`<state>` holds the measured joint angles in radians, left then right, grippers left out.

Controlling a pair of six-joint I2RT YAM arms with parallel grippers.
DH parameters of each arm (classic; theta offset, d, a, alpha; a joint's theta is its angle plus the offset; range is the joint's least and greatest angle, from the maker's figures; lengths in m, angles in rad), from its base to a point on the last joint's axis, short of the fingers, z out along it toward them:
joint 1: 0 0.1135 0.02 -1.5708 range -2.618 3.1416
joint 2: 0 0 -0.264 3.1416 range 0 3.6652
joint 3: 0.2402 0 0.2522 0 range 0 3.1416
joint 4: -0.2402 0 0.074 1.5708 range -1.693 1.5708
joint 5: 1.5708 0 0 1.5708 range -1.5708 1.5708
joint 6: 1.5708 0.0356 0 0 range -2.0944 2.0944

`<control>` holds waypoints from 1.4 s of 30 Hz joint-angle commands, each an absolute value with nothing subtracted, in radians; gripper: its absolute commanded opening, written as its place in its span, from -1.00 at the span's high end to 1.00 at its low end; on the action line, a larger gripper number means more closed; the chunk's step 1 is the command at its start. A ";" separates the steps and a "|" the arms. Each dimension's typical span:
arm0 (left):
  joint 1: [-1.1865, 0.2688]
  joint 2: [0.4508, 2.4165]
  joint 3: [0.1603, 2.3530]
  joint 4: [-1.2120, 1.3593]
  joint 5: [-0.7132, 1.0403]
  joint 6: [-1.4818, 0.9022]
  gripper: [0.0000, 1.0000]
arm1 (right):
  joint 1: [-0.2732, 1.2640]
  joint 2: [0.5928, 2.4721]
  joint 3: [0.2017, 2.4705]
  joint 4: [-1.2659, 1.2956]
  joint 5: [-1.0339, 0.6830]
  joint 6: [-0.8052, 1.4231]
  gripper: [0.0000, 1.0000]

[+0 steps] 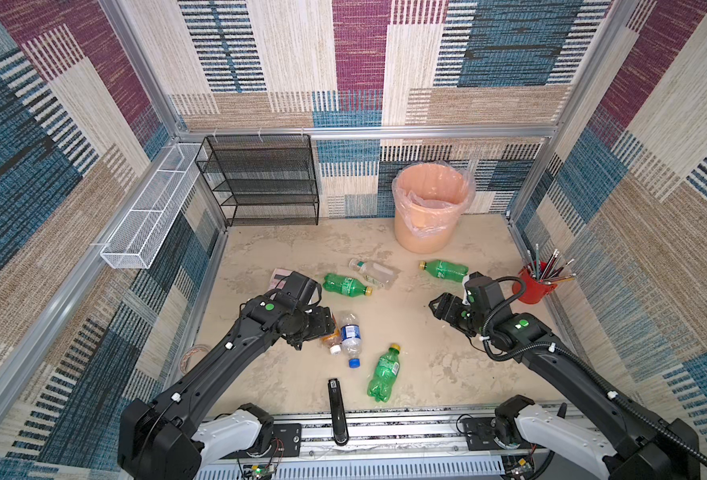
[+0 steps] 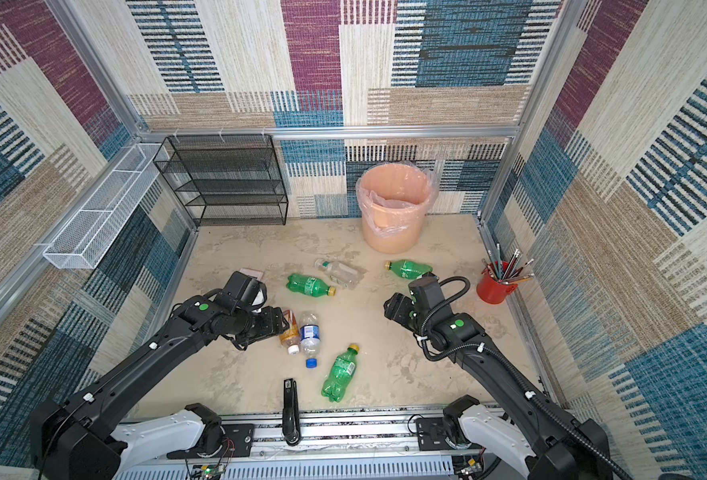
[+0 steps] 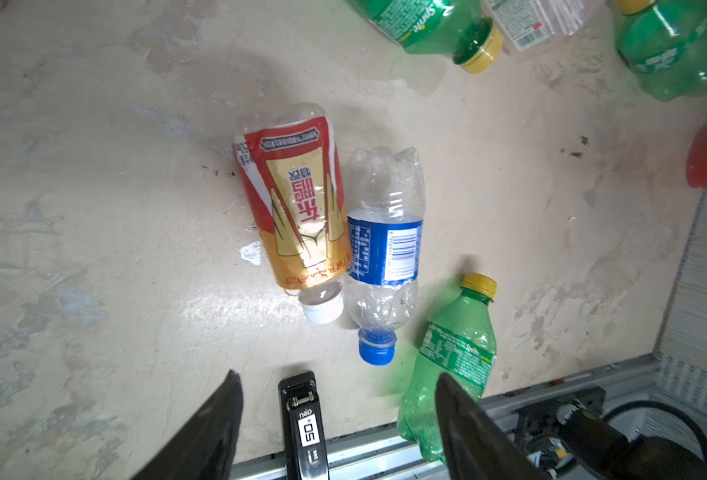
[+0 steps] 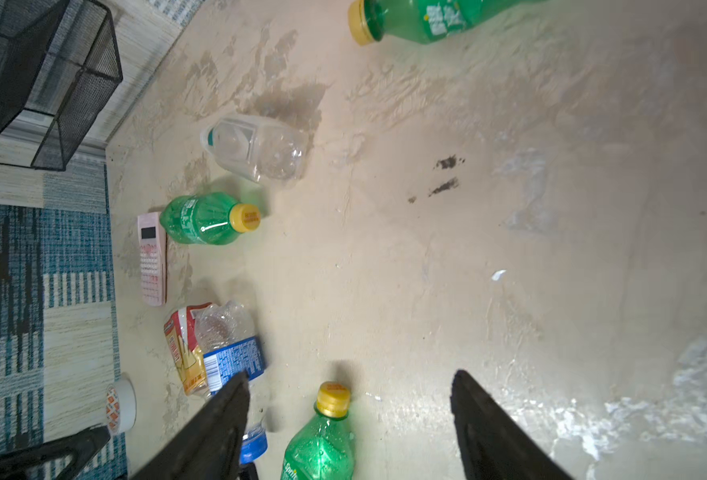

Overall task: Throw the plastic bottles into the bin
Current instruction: 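Lower the right gripper toward the table while the left gripper grasps the red-gold bottle, then lift the red-gold bottle toward the right gripper while the right gripper reaches for it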

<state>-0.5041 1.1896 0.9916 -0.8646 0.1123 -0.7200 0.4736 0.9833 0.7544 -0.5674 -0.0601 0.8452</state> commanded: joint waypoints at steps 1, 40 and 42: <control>-0.502 1.217 1.009 -0.903 0.007 -0.795 -0.48 | 0.499 0.993 0.758 -0.538 -0.076 0.906 -0.56; -0.490 1.697 1.065 -0.603 0.006 -0.933 -0.38 | 0.503 0.957 0.724 -0.536 -0.210 0.684 -0.64; -0.489 1.691 1.063 -0.610 0.008 -0.930 -0.26 | 0.503 0.954 0.731 -0.533 -0.218 0.681 -0.62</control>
